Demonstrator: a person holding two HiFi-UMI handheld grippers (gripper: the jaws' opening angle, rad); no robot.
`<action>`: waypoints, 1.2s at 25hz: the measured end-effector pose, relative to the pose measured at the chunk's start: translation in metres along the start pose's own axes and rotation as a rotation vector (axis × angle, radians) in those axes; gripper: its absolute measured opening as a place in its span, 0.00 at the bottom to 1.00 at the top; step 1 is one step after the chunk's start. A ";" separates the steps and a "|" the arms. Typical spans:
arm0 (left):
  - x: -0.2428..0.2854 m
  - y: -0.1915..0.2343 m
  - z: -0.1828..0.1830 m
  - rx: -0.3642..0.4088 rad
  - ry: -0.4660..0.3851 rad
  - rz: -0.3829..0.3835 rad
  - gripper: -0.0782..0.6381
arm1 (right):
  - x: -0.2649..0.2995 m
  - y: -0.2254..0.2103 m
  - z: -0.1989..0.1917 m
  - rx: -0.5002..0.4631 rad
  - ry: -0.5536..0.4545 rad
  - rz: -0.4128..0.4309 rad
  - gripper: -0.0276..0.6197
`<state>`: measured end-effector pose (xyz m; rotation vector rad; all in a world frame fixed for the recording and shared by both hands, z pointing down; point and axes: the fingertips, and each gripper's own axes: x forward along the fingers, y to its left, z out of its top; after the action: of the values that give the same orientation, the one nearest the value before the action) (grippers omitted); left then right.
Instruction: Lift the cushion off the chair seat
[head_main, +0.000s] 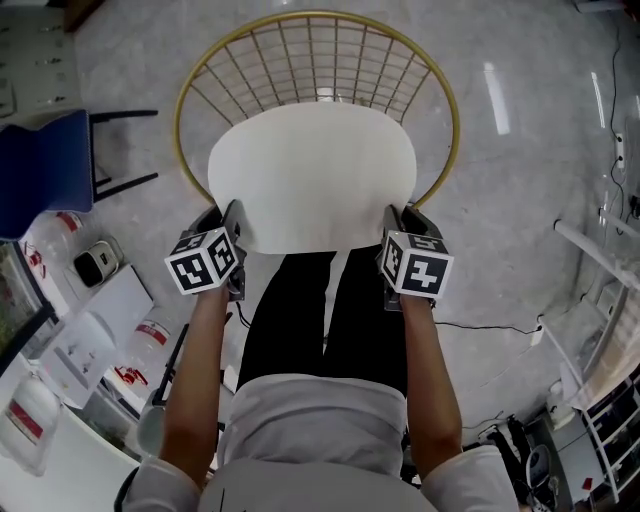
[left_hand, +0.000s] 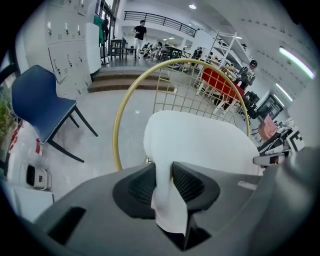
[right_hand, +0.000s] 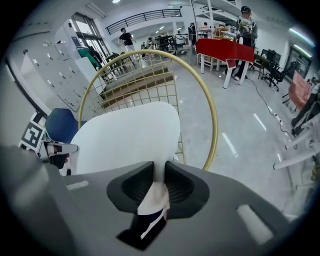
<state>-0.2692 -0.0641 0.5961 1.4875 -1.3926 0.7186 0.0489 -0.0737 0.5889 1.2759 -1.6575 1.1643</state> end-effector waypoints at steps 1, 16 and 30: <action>-0.002 0.000 0.000 0.000 -0.001 -0.002 0.26 | -0.003 0.001 0.001 -0.001 -0.002 -0.001 0.17; -0.045 -0.014 0.006 -0.005 -0.025 -0.036 0.26 | -0.058 0.009 0.009 -0.023 -0.033 -0.002 0.17; -0.078 -0.022 0.009 -0.034 -0.027 -0.069 0.27 | -0.100 0.020 0.014 -0.070 -0.051 0.007 0.16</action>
<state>-0.2641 -0.0421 0.5181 1.5163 -1.3605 0.6307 0.0530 -0.0543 0.4878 1.2661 -1.7261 1.0762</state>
